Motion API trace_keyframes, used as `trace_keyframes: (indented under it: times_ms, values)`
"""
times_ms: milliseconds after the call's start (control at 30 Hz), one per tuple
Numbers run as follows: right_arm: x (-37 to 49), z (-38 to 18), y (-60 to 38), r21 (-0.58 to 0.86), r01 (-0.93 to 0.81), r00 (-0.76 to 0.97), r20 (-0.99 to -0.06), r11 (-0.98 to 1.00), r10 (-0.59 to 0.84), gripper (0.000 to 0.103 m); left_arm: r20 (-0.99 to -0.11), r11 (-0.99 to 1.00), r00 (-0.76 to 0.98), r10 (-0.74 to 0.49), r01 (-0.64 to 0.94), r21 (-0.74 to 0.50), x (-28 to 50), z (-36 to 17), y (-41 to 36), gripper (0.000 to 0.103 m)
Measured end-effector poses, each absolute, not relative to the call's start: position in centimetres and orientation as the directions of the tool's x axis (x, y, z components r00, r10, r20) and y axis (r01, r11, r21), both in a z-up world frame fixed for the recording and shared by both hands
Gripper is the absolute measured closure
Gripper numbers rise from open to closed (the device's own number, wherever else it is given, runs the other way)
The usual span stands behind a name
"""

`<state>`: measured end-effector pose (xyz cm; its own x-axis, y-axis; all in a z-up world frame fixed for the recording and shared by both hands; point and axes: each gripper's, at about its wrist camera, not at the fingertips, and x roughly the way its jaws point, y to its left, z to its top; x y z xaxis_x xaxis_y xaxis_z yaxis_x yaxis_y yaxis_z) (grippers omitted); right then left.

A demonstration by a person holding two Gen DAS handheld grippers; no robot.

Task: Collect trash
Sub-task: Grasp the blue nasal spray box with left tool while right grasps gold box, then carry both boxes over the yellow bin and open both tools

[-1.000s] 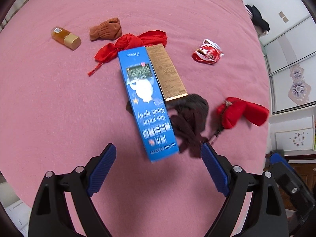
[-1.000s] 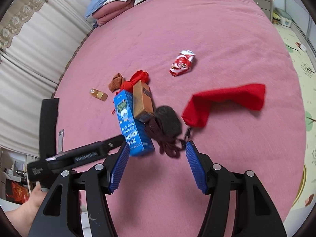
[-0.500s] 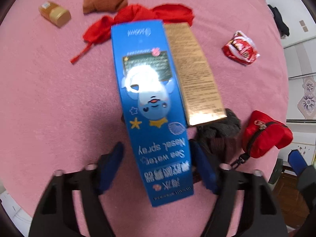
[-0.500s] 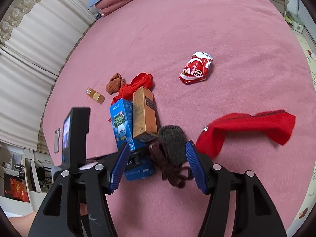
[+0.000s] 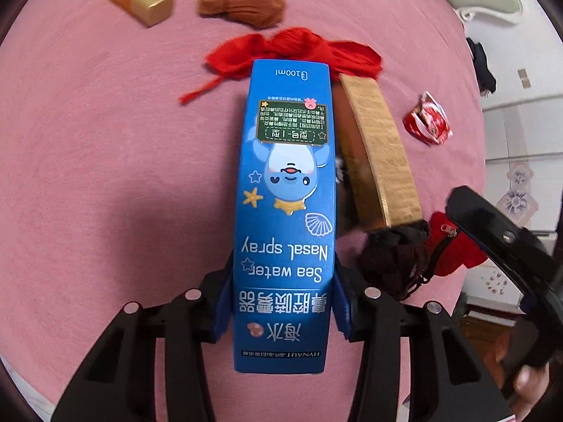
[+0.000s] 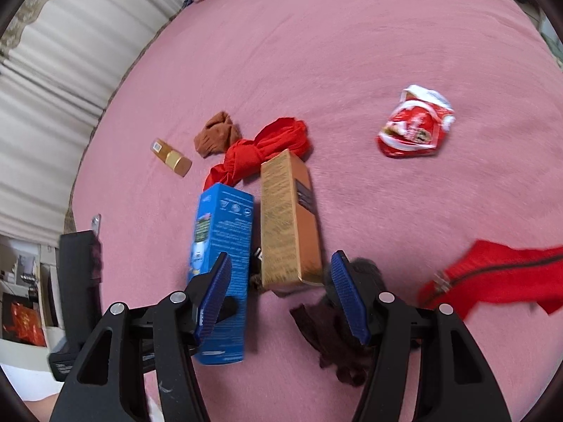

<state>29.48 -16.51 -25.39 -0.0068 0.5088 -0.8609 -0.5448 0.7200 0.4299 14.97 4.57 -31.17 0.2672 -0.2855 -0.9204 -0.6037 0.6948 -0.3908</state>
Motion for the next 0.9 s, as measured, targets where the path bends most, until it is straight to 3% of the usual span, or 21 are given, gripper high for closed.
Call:
trace_keyframes:
  times_ms: [367, 433, 467, 600, 900]
  values:
    - [31.0, -29.1, -10.8, 0.357, -0.562, -0.025, -0.909, 0.747, 0.415, 0.045, -0.899, 0.667, 0.317, -0.3, -0.604, -0.436, 15.1, -30.0, 7.8, 0.057]
    - [31.2, -29.6, -10.3, 0.329, -0.569, -0.007, -0.919, 0.754, 0.395, 0.049, -0.901, 0.67, 0.31, -0.304, -0.603, -0.434, 15.1, -30.1, 8.0, 0.057]
    - [31.2, -30.0, -10.0, 0.308, -0.575, 0.002, -0.926, 0.758, 0.377, 0.062, -0.902, 0.671, 0.306, -0.305, -0.602, -0.432, 15.2, -30.1, 8.2, 0.057]
    - [31.0, -30.5, -9.9, 0.279, -0.57, 0.019, -0.936, 0.773, 0.352, 0.063, -0.9, 0.671, 0.302, -0.314, -0.6, -0.435, 15.0, -30.2, 8.3, 0.057]
    - [27.9, -25.4, -14.1, 0.427, -0.513, 0.007, -0.865, 0.745, 0.501, 0.064, -0.888, 0.681, 0.311, -0.34, -0.57, -0.46, 13.8, -28.2, 6.1, 0.057]
